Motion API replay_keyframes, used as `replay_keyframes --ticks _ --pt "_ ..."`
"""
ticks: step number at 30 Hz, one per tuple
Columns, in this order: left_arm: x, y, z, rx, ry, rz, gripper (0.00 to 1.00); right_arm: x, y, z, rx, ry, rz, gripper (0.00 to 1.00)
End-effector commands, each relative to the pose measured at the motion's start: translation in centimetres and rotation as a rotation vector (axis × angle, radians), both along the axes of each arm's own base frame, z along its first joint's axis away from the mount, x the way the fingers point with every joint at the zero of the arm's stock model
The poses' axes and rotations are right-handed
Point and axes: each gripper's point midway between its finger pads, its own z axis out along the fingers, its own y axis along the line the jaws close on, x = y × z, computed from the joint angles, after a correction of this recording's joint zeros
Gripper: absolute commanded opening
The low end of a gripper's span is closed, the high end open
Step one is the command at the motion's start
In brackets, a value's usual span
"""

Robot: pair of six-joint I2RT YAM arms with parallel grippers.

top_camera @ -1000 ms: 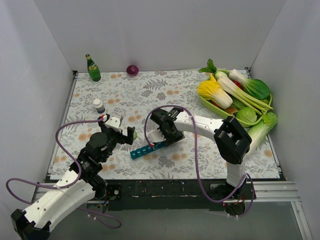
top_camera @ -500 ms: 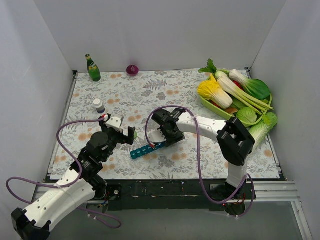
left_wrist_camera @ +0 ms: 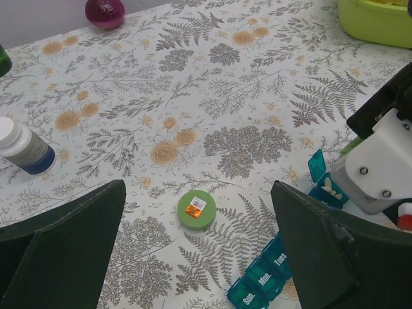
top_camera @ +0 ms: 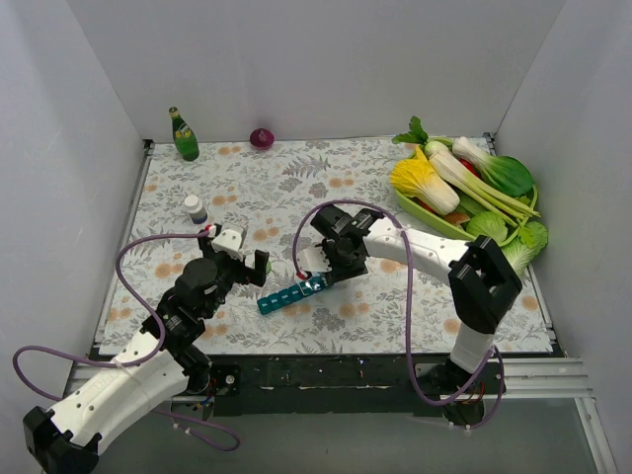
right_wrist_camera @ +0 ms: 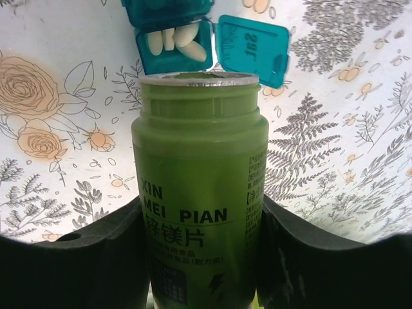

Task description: Sort the pills into containers

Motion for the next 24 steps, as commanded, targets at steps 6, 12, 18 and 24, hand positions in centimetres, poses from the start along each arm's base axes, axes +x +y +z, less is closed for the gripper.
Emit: replay_keyframes --ticks 6,12,18,24 --pt "-0.2 -1.8 1.6 -0.192 0.123 -0.016 0.98 -1.1 1.6 5.0 0.38 0.119 -0.141 0.01" --pt "0.5 -3.1 -2.8 -0.313 0.459 0.074 0.98 -1.5 2.0 9.8 0.667 0.194 -0.222 0.01" --pt "1.2 -2.3 -8.4 -0.369 0.756 0.255 0.98 -2.9 2.1 15.7 1.063 0.306 -0.239 0.01" --pt "2.1 -1.7 -11.5 -0.272 0.903 0.401 0.98 -5.0 2.6 16.4 1.223 0.489 -0.248 0.01"
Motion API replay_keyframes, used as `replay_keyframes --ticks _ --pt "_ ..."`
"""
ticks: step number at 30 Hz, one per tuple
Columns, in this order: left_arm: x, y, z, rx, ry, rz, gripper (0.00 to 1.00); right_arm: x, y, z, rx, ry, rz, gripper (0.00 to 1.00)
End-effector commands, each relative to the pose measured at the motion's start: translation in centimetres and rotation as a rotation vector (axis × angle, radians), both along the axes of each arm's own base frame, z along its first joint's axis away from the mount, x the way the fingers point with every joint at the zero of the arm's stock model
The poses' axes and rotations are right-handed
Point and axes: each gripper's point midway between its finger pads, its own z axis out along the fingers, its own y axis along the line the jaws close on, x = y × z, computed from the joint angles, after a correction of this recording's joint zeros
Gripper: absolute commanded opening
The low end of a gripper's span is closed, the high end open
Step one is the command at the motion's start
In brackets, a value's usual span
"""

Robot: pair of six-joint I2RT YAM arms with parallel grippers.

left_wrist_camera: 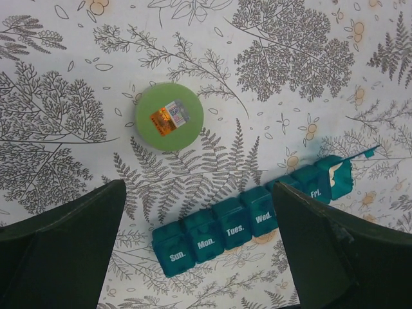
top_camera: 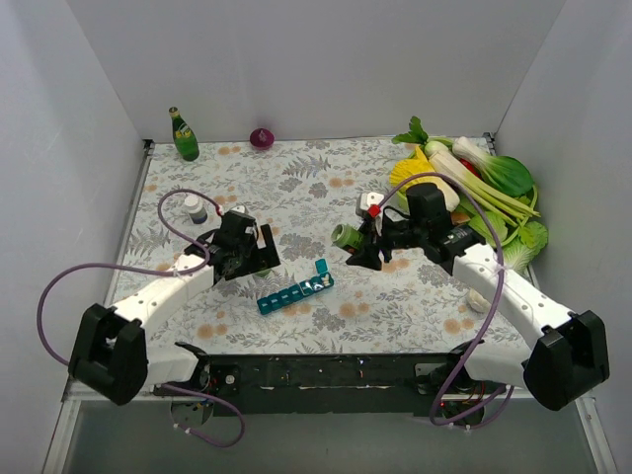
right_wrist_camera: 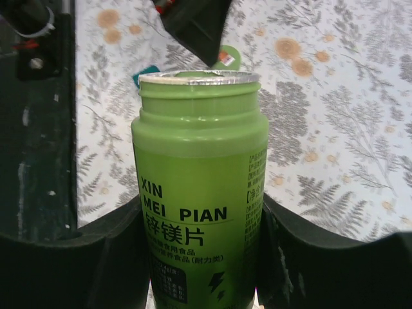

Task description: Sort the pills into containers

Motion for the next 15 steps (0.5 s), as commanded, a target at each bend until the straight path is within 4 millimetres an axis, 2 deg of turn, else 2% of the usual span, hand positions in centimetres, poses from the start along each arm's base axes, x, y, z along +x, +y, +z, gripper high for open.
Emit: replay_keyframes --ticks 1,6,15 --pt "0.9 -0.3 -0.4 0.024 0.101 0.07 0.98 -2.0 1.9 3.7 0.249 0.049 0.102 0.01" --pt "1.4 0.8 -2.3 0.135 0.141 0.098 0.94 -1.8 0.7 3.0 0.252 0.041 0.075 0.01" --pt "3.6 0.5 -4.4 0.249 0.154 0.09 0.86 -2.0 0.0 2.9 0.279 0.05 0.075 0.01"
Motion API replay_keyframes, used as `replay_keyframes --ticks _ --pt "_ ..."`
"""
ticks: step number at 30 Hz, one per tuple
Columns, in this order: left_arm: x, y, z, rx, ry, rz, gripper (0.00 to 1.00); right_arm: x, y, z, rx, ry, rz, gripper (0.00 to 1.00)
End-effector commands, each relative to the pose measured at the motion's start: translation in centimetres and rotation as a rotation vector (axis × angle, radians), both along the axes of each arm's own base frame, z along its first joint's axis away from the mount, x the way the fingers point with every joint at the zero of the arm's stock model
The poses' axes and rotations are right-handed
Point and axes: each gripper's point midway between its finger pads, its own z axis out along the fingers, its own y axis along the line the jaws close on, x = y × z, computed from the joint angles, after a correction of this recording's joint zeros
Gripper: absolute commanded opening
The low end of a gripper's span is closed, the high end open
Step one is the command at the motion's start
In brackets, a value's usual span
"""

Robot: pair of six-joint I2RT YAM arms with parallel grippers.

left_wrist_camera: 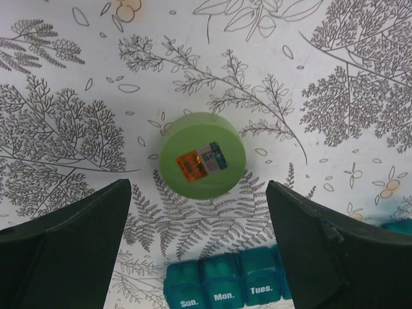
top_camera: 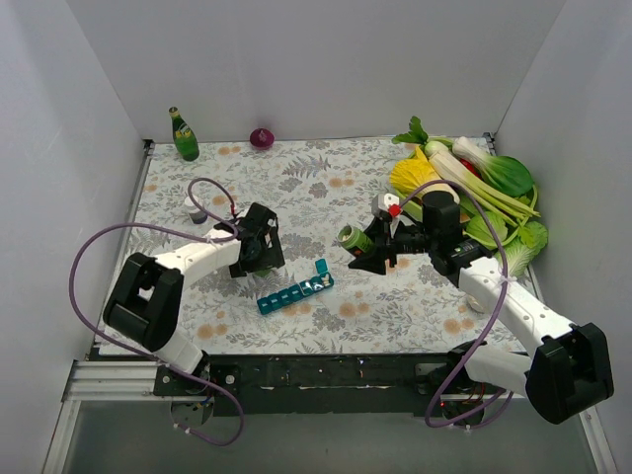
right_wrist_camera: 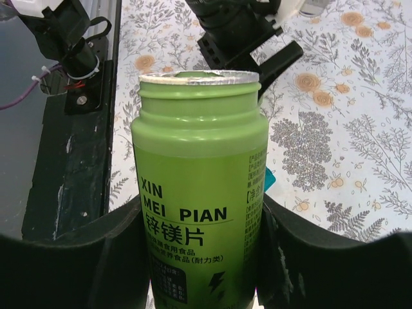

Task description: Sort the pills into containers

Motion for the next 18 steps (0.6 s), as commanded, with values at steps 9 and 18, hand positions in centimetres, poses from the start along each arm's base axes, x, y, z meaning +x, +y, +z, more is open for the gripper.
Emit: replay_keyframes --ticks 9,18 --pt "2.6 -0.4 -0.2 0.111 -0.045 -0.033 0.65 0.0 -0.2 1.2 0.05 -0.03 0.016 0.01" --pt "2.7 -0.5 -0.6 0.132 -0.048 -0.058 0.31 -0.1 -0.3 1.1 0.043 -0.037 0.023 0.01"
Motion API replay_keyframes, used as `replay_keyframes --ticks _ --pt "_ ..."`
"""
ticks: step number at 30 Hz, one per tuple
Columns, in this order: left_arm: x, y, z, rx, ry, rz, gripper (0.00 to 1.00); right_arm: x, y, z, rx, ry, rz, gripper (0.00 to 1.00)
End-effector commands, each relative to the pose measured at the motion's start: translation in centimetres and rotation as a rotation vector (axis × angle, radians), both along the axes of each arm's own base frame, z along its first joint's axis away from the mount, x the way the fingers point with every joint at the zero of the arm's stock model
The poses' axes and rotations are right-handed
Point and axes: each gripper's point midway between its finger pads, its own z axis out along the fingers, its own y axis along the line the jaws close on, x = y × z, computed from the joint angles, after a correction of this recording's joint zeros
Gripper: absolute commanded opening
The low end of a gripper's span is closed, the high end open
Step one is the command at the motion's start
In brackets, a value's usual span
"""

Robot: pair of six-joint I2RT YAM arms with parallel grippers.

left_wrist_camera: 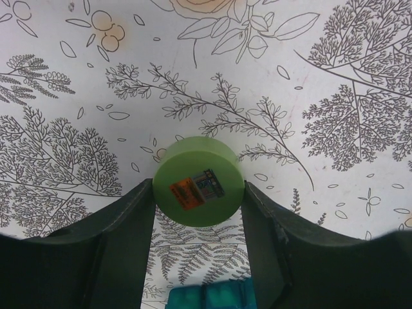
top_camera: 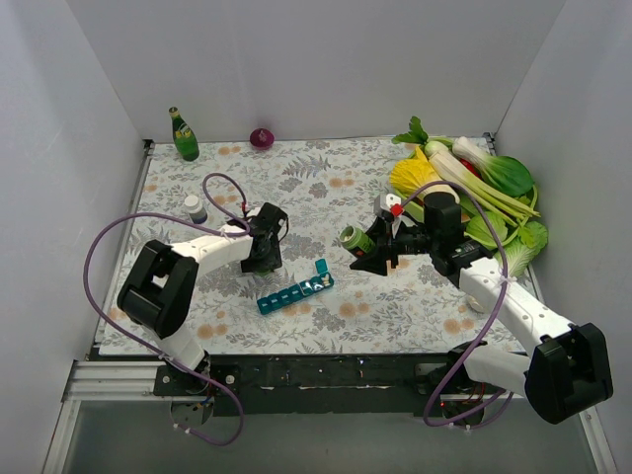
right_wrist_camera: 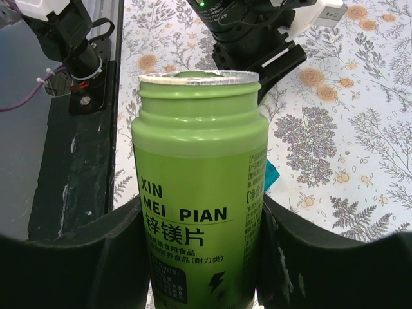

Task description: Sort the pills into containers

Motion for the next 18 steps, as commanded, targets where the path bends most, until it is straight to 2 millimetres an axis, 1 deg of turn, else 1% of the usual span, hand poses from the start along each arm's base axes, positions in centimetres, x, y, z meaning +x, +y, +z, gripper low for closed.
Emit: replay_keyframes --ticks 1,2,3,4,5,6,7,9,10,12,13,14,15,16,17,18 --pt "1.3 -0.5 1.0 0.003 -0.05 -0.025 0.27 -0.2 0.0 1.1 0.028 -0.067 0.031 0.01" --pt "1.4 -0.7 1.2 -0.009 -0.053 -0.034 0.24 -0.3 0.0 1.0 0.026 -0.072 0.036 0.01" --pt "1.3 -1.7 2.2 -0.06 -0.063 -0.063 0.22 -0.5 0.0 1.0 0.025 -0.079 0.046 0.01" --pt "1.3 -2.2 2.8 -0.084 -0.072 -0.096 0.19 -0.6 -0.1 0.9 0.024 -0.086 0.055 0.01" --pt "1.2 -3.2 3.6 -0.13 -0.083 -0.126 0.18 -0.8 -0.2 0.7 0.017 -0.112 0.067 0.01" --pt "0.7 -5.0 5.9 -0.239 -0.107 -0.188 0.18 -0.8 -0.2 0.7 0.017 -0.131 0.074 0.01" --pt "0.6 -6.4 7.4 -0.319 -0.13 -0.233 0.17 -1.0 -0.3 0.5 0.005 -0.123 0.08 0.01" --pt "-0.3 -8.7 10.7 -0.469 -0.169 -0.305 0.17 -1.0 -0.5 0.0 -0.013 -0.153 0.088 0.01" --pt "-1.4 -10.7 14.2 -0.615 -0.212 -0.386 0.17 -0.6 -0.7 -0.1 -0.029 -0.169 0.069 0.01" --pt "-2.7 -12.2 17.1 -0.768 -0.218 -0.395 0.17 -0.1 -0.9 0.0 -0.058 -0.198 0.048 0.01" --pt "-3.8 -13.2 19.1 -0.871 -0.235 -0.439 0.17 0.5 -1.2 -0.1 -0.085 -0.213 0.013 0.01" --pt "-4.5 -13.7 19.9 -0.929 -0.225 -0.445 0.16 0.9 -1.3 0.2 -0.096 -0.227 0.0 0.01" --pt "-5.0 -14.1 20.7 -1.001 -0.2 -0.411 0.16 0.9 -1.5 0.1 -0.111 -0.237 -0.007 0.01" --pt "-5.2 -14.6 21.1 -1.046 -0.203 -0.419 0.16 1.3 -1.8 0.1 -0.129 -0.245 -0.032 0.01" --pt "-6.0 -15.0 21.7 -1.098 -0.178 -0.438 0.16 1.5 -1.9 0.2 -0.137 -0.254 -0.042 0.01" --pt "-6.1 -15.2 22.1 -1.137 -0.15 -0.405 0.16 1.6 -2.0 0.5 -0.142 -0.264 -0.053 0.01"
